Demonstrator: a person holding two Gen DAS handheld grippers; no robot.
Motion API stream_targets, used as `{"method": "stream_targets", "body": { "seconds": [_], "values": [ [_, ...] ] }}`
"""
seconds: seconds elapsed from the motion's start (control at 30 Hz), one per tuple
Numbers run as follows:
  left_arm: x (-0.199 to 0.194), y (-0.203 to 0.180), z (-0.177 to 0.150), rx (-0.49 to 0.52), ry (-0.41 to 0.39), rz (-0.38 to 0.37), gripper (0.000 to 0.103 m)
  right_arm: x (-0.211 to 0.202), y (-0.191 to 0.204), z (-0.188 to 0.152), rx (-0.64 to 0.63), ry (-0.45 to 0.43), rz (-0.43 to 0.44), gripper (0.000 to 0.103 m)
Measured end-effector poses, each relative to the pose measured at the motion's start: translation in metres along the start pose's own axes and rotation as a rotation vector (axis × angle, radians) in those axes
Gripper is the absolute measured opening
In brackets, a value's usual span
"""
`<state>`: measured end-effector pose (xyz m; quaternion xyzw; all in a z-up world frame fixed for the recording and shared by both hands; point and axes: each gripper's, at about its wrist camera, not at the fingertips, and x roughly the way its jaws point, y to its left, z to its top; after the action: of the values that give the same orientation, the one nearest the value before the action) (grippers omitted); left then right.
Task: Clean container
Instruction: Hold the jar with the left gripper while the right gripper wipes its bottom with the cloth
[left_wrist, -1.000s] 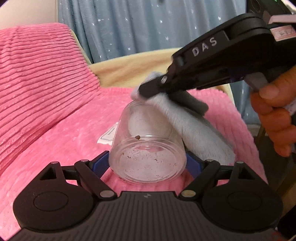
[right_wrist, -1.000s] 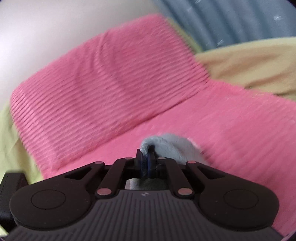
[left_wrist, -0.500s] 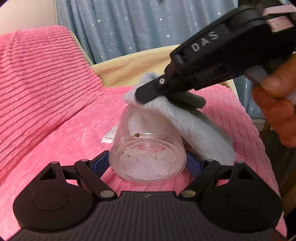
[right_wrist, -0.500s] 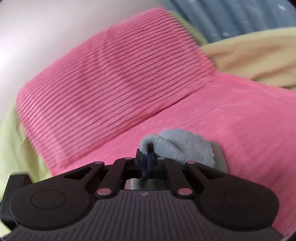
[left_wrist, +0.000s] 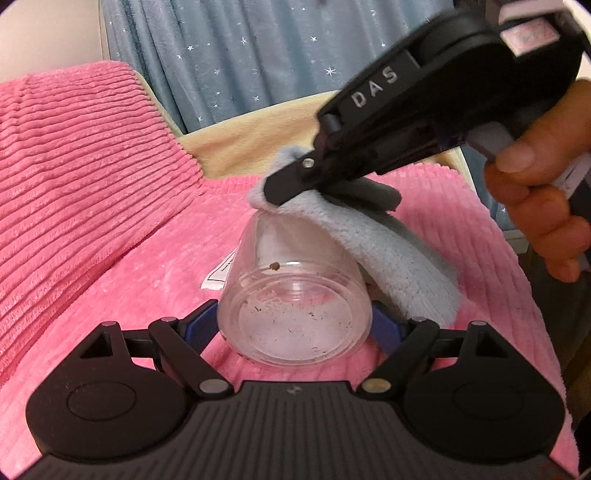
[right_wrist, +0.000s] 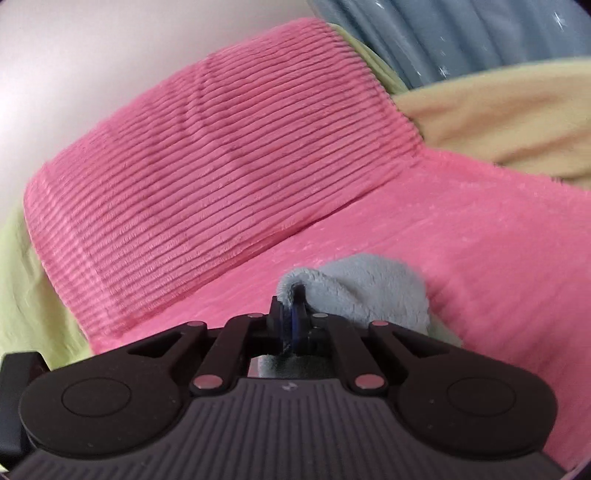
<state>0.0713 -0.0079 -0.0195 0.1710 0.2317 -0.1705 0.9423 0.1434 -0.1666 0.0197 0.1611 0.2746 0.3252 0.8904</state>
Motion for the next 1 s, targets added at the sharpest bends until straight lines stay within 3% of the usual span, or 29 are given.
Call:
{"method": "stream_targets", "body": {
  "seconds": [0.1, 0.23, 0.33, 0.43, 0.57, 0.67, 0.87, 0.93, 1.0],
  "values": [
    [0.000, 0.007, 0.001, -0.064, 0.006, -0.013, 0.086, -0.003, 0.001, -0.004, -0.011, 0.003, 0.006, 0.001],
    [0.005, 0.033, -0.002, -0.304, 0.020, -0.101, 0.087, -0.009, 0.000, -0.006, -0.013, 0.006, 0.007, 0.001],
    [0.012, 0.041, -0.005, -0.387, 0.036, -0.138, 0.086, -0.009, -0.002, -0.004, -0.007, 0.008, 0.010, 0.001],
    [0.010, 0.037, -0.003, -0.343, 0.030, -0.113, 0.085, -0.007, 0.002, -0.003, -0.015, 0.020, 0.025, 0.003],
    [0.005, 0.012, 0.000, -0.079, 0.042, 0.001, 0.085, -0.002, 0.017, -0.009, -0.043, 0.099, 0.169, 0.004],
    [0.004, 0.001, 0.000, 0.010, 0.042, 0.017, 0.085, 0.000, 0.024, -0.010, -0.095, 0.105, 0.168, 0.001],
    [0.003, -0.004, 0.001, 0.025, 0.025, 0.014, 0.085, 0.000, 0.010, -0.004, -0.129, -0.017, -0.014, 0.002],
    [0.005, -0.003, 0.002, 0.020, 0.026, 0.011, 0.085, -0.001, 0.011, -0.006, -0.136, -0.015, 0.000, 0.003],
    [0.001, -0.002, -0.002, -0.004, 0.025, 0.002, 0.085, -0.002, 0.017, -0.010, -0.129, 0.034, 0.093, 0.003]
  ]
}}
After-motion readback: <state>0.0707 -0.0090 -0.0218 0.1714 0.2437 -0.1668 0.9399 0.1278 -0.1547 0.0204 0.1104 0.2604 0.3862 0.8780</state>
